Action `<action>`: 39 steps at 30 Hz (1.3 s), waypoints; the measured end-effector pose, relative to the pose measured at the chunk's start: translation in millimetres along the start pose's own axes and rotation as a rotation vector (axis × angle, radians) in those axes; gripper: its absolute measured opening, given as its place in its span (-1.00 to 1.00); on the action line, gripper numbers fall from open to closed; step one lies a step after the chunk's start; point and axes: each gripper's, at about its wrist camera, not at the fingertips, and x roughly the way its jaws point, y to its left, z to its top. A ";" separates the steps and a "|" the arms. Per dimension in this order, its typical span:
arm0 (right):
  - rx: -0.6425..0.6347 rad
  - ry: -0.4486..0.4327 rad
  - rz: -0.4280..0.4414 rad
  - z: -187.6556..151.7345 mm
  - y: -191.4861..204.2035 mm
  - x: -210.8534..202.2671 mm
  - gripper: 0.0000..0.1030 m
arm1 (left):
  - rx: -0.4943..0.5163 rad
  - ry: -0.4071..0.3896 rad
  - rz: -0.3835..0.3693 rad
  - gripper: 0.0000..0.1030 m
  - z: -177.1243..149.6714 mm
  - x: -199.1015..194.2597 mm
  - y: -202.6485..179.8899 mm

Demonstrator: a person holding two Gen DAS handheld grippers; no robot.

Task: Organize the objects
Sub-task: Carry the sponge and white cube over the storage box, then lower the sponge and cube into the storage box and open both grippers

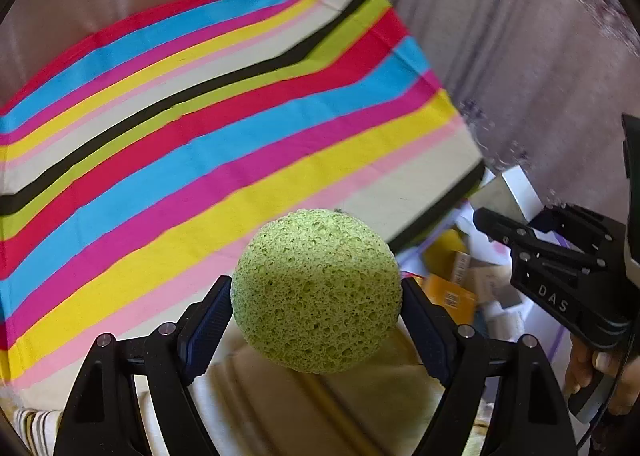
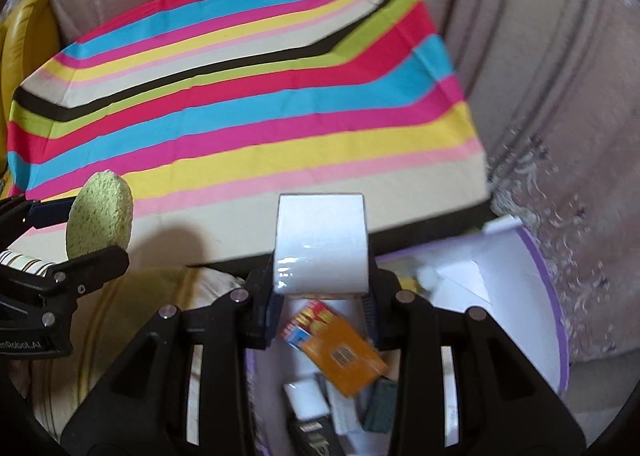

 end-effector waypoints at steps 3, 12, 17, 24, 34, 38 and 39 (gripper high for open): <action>0.035 -0.009 -0.020 -7.0 -21.0 -12.0 -0.27 | 0.045 0.012 -0.029 0.61 0.3 2.1 -26.7; 0.129 -0.006 -0.101 -42.0 -73.2 -38.6 -0.27 | 0.160 0.048 -0.096 0.61 -4.8 8.5 -96.7; 0.163 0.006 -0.152 -60.8 -93.3 -47.3 -0.27 | 0.181 0.070 -0.156 0.61 -8.7 8.5 -118.3; 0.209 0.036 -0.170 -76.2 -109.3 -49.4 -0.08 | 0.173 0.112 -0.249 0.62 -15.6 9.7 -134.5; 0.231 0.035 -0.184 -84.0 -116.8 -52.9 0.46 | 0.189 0.126 -0.241 0.90 -24.0 8.1 -146.9; 0.235 0.040 -0.179 -85.5 -117.8 -51.6 0.46 | 0.206 0.111 -0.185 0.99 -25.9 4.9 -148.8; 0.237 0.040 -0.177 -85.8 -118.0 -51.6 0.46 | 0.202 0.114 -0.189 0.99 -25.9 5.2 -147.8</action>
